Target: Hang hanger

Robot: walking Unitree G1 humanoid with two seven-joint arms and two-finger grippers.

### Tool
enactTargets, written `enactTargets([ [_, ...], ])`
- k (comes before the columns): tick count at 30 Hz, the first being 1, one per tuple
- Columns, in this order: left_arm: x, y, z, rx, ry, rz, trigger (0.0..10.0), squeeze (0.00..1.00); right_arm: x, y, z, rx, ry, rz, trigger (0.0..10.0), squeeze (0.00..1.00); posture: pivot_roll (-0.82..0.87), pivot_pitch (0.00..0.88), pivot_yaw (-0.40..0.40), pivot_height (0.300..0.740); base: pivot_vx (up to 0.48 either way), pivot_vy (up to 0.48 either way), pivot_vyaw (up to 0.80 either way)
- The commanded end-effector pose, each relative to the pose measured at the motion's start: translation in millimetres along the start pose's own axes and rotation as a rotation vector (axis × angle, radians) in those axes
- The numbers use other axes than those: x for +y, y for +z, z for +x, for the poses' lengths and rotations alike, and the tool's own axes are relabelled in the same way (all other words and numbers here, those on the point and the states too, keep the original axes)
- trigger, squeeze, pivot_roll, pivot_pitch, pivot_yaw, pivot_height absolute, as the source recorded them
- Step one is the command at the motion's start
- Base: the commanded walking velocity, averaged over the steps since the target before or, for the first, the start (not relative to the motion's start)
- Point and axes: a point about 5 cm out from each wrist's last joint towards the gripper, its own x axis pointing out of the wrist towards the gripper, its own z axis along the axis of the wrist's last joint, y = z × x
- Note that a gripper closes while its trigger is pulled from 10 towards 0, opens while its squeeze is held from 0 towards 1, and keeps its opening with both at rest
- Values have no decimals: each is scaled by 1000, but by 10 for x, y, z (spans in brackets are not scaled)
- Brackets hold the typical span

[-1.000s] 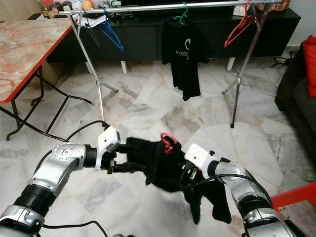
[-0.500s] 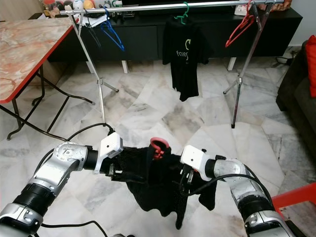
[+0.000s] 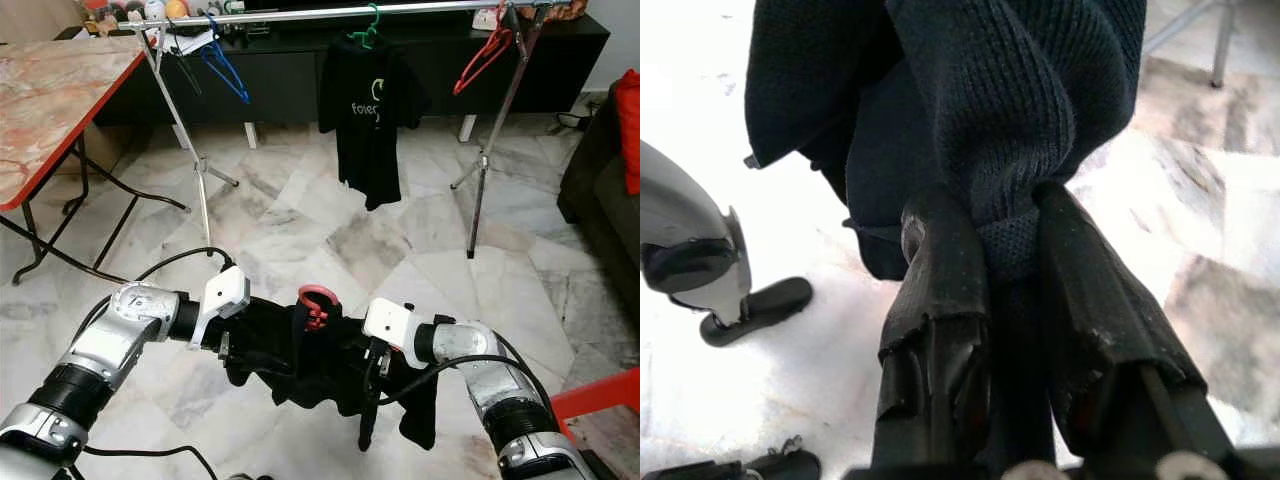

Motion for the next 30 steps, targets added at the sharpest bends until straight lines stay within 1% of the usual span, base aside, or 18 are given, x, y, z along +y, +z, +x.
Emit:
enactTargets([
  [1,-11,-32,2,12,-9,-16,10000,0,7,107,41,-51,11,-20,0,0,-69,107,93,740,0,0,0],
  [5,22,-43,36,9,26,-21,10000,0,38,126,53,-53,36,-26,0,0,-69,107,93,740,0,0,0],
  [12,3,-80,42,14,9,-46,10000,0,79,177,55,-74,52,-25,0,0,-71,109,97,740,0,0,0],
  [19,19,-100,67,11,27,-56,10000,0,101,242,45,-97,92,-37,0,0,-73,107,98,740,0,0,0],
  [21,-8,-115,81,19,-8,-66,10000,0,94,251,39,-99,86,-40,0,0,-73,106,99,740,0,0,0],
  [26,-54,-166,74,43,-40,-78,10000,0,69,262,29,-97,71,-41,0,0,-73,106,99,740,0,0,0],
  [27,-59,-188,69,53,-39,-84,6078,0,67,275,26,-98,70,-42,0,0,-73,106,99,740,0,0,0],
  [30,-60,-196,67,56,-39,-88,6078,0,66,282,24,-99,70,-42,0,0,-73,106,99,740,0,0,0],
])
